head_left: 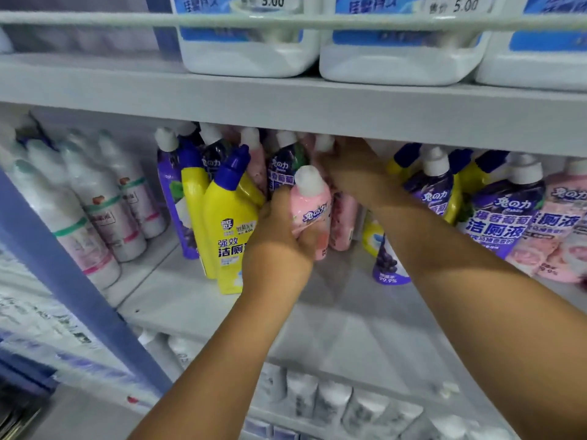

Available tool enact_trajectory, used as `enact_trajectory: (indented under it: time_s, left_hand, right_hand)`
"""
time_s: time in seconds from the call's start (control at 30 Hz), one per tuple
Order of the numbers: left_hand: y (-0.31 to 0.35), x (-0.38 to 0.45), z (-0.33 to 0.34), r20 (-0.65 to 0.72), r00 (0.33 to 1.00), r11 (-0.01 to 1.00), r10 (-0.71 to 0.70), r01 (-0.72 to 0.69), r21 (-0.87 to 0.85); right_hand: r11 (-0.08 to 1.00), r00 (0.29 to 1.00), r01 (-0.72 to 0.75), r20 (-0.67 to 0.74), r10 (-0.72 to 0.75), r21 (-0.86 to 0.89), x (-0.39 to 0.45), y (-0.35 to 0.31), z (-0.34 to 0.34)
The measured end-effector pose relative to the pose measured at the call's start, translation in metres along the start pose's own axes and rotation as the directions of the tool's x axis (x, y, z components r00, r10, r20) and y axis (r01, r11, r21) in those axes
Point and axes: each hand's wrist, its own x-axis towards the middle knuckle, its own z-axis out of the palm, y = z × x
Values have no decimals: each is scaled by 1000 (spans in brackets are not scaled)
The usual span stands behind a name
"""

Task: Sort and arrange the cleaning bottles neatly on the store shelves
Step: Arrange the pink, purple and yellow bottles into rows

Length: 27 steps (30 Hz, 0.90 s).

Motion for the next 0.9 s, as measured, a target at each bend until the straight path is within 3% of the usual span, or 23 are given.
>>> enact_trajectory:
  time_s: [0.17, 0.4, 0.57, 0.67, 0.73, 0.8, 0.9]
  left_hand:
    - [1, -18, -45, 63, 996, 988, -70, 78, -133]
    - [-14, -14, -66, 244, 970, 960, 10, 59, -274]
    - [-36, -9, -54, 275, 961, 925, 4, 102, -367]
    - [-58, -11, -44, 343, 939, 889, -7, 163, -429]
    - [-68, -18, -40, 374, 927, 857, -6, 198, -476]
    - [-76, -26, -37, 394, 919, 834, -7, 223, -505]
    - [-81, -30, -35, 433, 901, 802, -18, 271, -531]
  right_hand:
    - [989, 986, 66, -143, -85, -134, -38, -8, -7]
    - [982, 946, 136, -277, -169, -133, -102, -10, -33]
    - [988, 885, 54, -451, -116, -148, -134, 2, -30]
    - [999, 870, 5, -493, -30, -51, -150, 17, -29]
    - [988, 911, -29, -403, 90, 154, -163, 26, -26]
    - [882, 961, -85, -196, 195, 463, -176, 40, -20]
    - [728, 989, -146, 92, 114, 669, -190, 69, -10]
